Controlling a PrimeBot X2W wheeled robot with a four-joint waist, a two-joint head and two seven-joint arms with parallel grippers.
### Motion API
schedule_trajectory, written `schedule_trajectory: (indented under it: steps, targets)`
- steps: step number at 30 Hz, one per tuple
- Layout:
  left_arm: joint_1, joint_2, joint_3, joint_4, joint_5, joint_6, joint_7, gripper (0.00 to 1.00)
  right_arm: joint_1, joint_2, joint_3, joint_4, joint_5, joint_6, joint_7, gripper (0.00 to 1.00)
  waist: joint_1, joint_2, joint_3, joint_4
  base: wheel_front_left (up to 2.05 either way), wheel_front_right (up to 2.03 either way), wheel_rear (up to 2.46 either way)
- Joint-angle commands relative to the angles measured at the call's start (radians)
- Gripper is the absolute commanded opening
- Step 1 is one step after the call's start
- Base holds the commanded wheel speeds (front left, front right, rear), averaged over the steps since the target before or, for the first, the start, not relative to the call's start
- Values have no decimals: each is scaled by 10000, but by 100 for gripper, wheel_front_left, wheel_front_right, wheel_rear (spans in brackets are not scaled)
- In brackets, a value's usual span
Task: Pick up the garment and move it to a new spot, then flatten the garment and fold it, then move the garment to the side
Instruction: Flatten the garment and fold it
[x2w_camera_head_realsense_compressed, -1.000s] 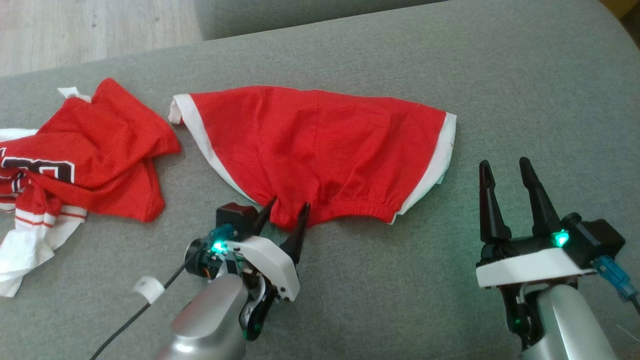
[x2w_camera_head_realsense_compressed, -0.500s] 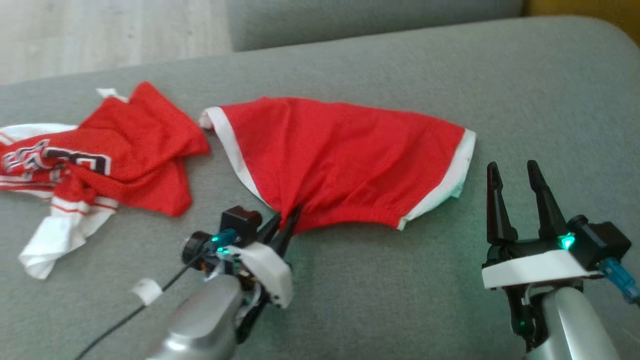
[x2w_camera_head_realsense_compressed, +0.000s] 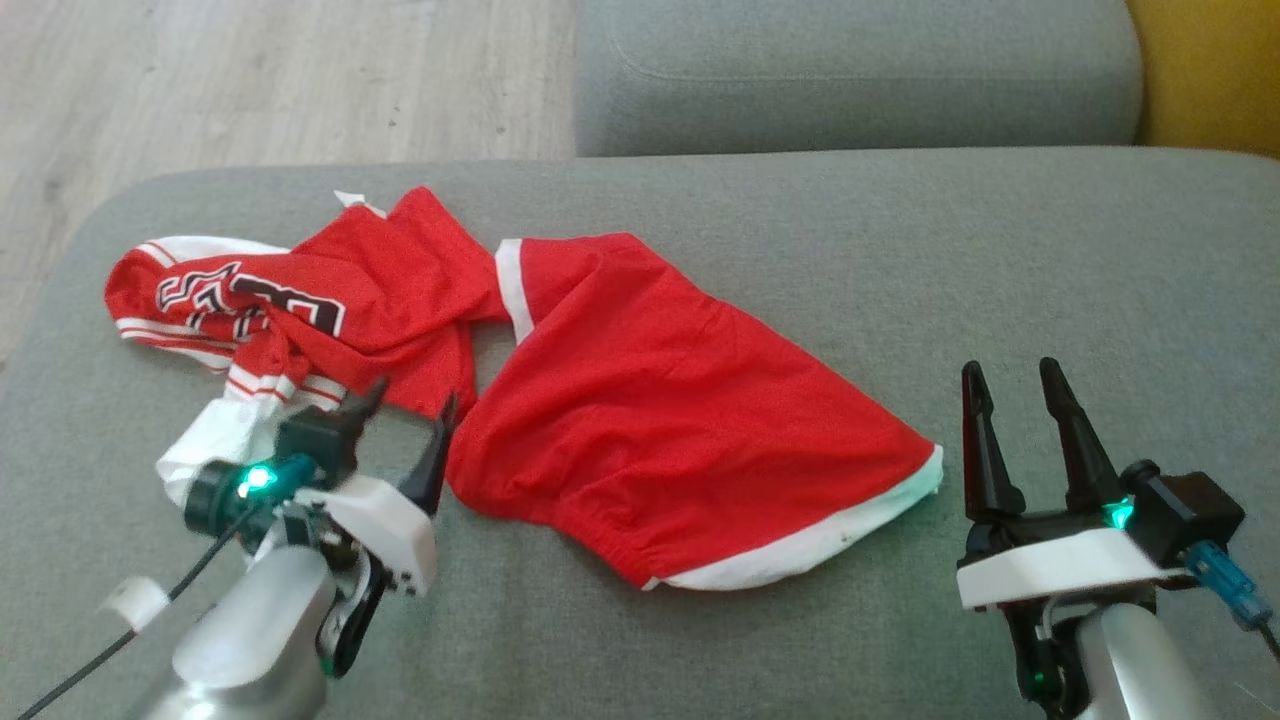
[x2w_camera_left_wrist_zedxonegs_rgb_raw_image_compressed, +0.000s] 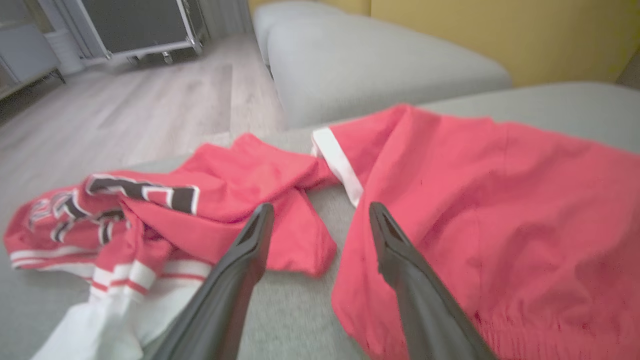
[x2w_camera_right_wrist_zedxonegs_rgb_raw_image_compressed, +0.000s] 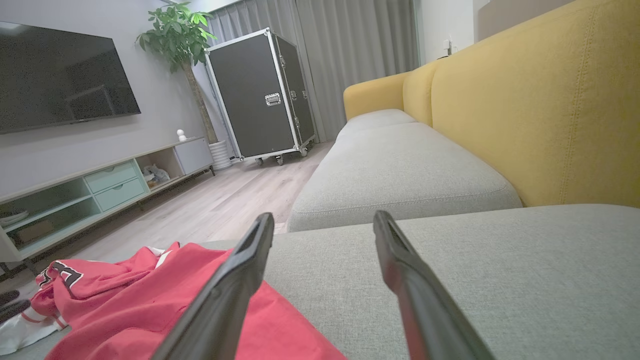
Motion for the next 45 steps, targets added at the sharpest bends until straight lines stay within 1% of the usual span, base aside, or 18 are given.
schedule_trajectory:
  steps: [1,2,5,6,7,12,18,21,24,28,31,35,38,40,42,45]
  targets:
    - [-425,210,724,-546,-87,371,-568,100,-137,-45,240,-289,80,42,-107,100,1,0,-125,137,0,0,0]
    - [-425,210,724,-546,-87,371,-568,100,-137,-45,240,-289,80,42,-107,100,1,0,-125,137,0,0,0]
    - [-259,29,1062,-1005,-236,702,-1222,100,-98,-45,225,-349,30,42,-107,100,1,0,-214,253,0,0,0]
    - [-177,-52,1201,-1201,-312,790,-1388,100,-88,-45,208,-379,-7,42,-107,100,1,0,-239,294,0,0,0]
    - [25,-188,1389,-1687,-368,834,-1631,100,-78,-45,158,-472,-84,42,-107,100,1,0,-282,359,0,0,0]
    - [944,-550,1866,-2812,-332,1083,-1812,100,32,-45,81,-663,-308,42,-107,100,1,0,-403,477,0,0,0]
    - [2272,-1214,2732,-4011,43,1283,-1823,100,252,-45,126,-765,-439,42,-107,100,1,0,-466,590,0,0,0]
    - [2643,-1467,2960,-4239,414,1161,-1824,100,199,-45,120,-766,-543,42,-107,100,1,0,-403,745,0,0,0]
    - [2742,-1619,3027,-4192,692,950,-1825,100,-75,-45,325,-608,-942,42,-107,100,1,0,-291,964,0,0,0]
    - [2599,-1877,3126,-4088,937,741,-1825,100,-989,-69,753,408,-1536,42,-41,100,1,0,34,1415,0,0,0]
    - [2427,-2118,3163,-3999,1108,558,-1826,100,-2186,-434,1103,1299,-1585,42,599,100,1,0,404,1809,0,0,0]
    - [2180,-2440,3184,-3811,1283,302,-1826,100,-3825,-1028,1734,2564,-870,42,1731,100,1,0,893,2388,0,0,0]
    - [1984,-2655,3118,-3650,1382,75,-1826,100,-4785,-1480,2268,3555,163,42,2704,100,1,0,1169,2870,0,0,0]
    - [1864,-2758,3019,-3534,1461,-55,-1826,100,-5301,-1852,2801,4125,770,42,3312,100,1,0,1287,3154,0,0,0]
    - [1784,-2828,2933,-3445,1488,-135,-1826,100,-5721,-2055,3233,4605,1590,42,3927,100,1,0,1389,3381,0,0,0]
    - [1651,-2880,2838,-3393,1464,-208,-1826,100,-6324,-2494,4057,5141,2339,42,4696,100,1,0,1579,3648,0,0,0]
